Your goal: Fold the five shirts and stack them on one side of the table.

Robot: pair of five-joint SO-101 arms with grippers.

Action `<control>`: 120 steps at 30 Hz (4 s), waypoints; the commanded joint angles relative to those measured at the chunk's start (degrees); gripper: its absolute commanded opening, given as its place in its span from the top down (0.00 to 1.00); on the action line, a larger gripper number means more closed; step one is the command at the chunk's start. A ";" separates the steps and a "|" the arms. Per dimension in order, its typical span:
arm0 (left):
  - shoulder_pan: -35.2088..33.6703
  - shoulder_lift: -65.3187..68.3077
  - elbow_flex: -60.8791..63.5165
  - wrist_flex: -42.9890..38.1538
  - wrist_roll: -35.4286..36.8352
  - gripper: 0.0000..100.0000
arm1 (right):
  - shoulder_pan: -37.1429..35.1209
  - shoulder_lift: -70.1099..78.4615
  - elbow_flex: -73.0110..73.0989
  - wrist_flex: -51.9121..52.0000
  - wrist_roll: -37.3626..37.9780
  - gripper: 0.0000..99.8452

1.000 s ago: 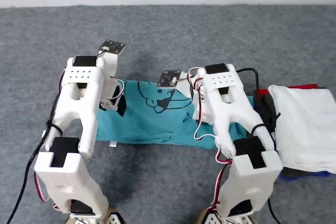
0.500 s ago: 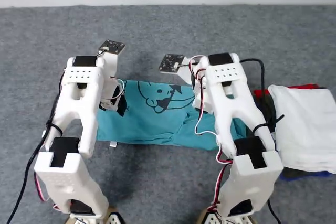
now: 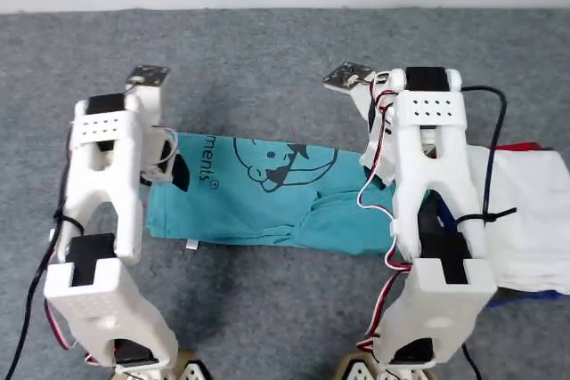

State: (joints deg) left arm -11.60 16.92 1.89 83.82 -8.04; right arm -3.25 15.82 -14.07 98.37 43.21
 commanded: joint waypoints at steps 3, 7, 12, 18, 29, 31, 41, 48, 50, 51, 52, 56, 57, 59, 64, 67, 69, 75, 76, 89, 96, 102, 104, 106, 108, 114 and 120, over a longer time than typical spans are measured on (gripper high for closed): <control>-1.49 -2.64 -1.63 -2.02 2.29 0.75 | 0.31 -1.54 -2.02 0.92 -0.62 0.83; -1.58 -1.32 -1.71 -4.84 3.16 0.76 | 0.48 -1.54 -2.02 0.92 -0.70 0.83; -2.02 5.19 -1.98 -9.23 4.75 0.76 | 0.66 -1.45 -1.93 0.92 -0.70 0.83; -2.20 9.85 -1.98 -12.13 4.75 0.80 | 0.66 -1.10 -1.93 0.92 -0.70 0.83; 0.70 12.92 -1.71 -13.98 4.75 0.91 | 0.22 -1.10 -1.93 0.92 -0.70 0.83; 1.41 13.19 -1.71 -13.89 4.84 0.93 | 0.22 -1.10 -1.93 0.92 -0.70 0.83; -0.88 12.57 -11.12 -3.52 4.75 0.98 | 0.57 -1.45 -1.93 1.01 -0.70 0.83; 4.48 12.75 -31.43 15.82 4.75 0.98 | 0.66 -1.45 -1.93 1.01 -3.78 0.83; 6.95 12.57 -33.98 16.79 4.75 0.98 | 0.66 -1.54 -1.93 1.10 -3.87 0.83; 8.35 12.48 -34.15 16.79 4.75 0.98 | 0.66 -1.54 -1.93 1.54 -3.87 0.83; 10.02 12.40 -33.80 16.79 4.75 0.98 | 0.66 -1.54 -2.02 1.89 -3.87 0.83; 17.93 11.96 -33.19 16.79 4.75 0.98 | 1.10 -3.12 -1.93 3.38 -3.87 0.83; 19.78 11.60 -33.19 16.79 4.75 0.98 | 1.80 -4.18 -1.93 3.38 -3.87 0.83; 23.47 11.16 -32.92 16.79 4.75 0.98 | 3.56 -6.64 -1.93 3.38 -3.87 0.83; 33.41 10.90 -34.07 16.70 4.75 0.98 | 11.74 -11.65 -1.93 3.65 -4.48 0.83; 39.30 11.08 -34.42 16.62 4.48 0.98 | 17.36 -13.67 -1.93 4.09 -7.65 0.83; 42.64 11.08 -34.51 16.62 4.40 0.98 | 21.05 -14.81 -1.93 4.09 -8.88 0.83; 47.03 11.16 -34.51 14.59 4.22 0.98 | 26.59 -17.45 -1.85 4.18 -9.14 0.83; 47.03 11.16 -34.51 13.45 4.31 0.98 | 26.59 -17.89 -1.76 4.18 -9.14 0.83; 50.46 12.13 -34.42 4.13 4.40 0.98 | 26.33 -30.99 11.87 3.47 -9.23 0.83; 52.13 22.59 -41.01 2.37 4.75 0.98 | 26.51 -34.95 11.96 3.47 -9.23 0.83; 53.45 31.56 -56.48 7.47 4.75 0.98 | 26.59 -35.38 11.96 3.56 -9.23 0.83; 53.80 34.46 -62.11 10.02 4.75 0.98 | 26.59 -35.47 11.96 3.56 -9.23 0.83; 54.33 37.27 -67.30 12.40 4.75 0.98 | 26.68 -35.47 11.96 3.56 -9.23 0.83; 54.77 40.00 -71.87 14.33 4.75 0.98 | 27.30 -35.47 11.96 3.65 -9.23 0.83; 55.30 45.01 -77.23 15.30 4.75 0.98 | 33.54 -35.56 11.60 3.56 -10.81 0.83; 55.30 43.69 -77.93 15.30 4.75 0.97 | 34.59 -35.65 11.60 3.56 -10.81 0.83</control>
State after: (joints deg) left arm 43.25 62.64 -73.80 98.86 -3.82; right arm 30.59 -17.67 -1.85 100.40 32.92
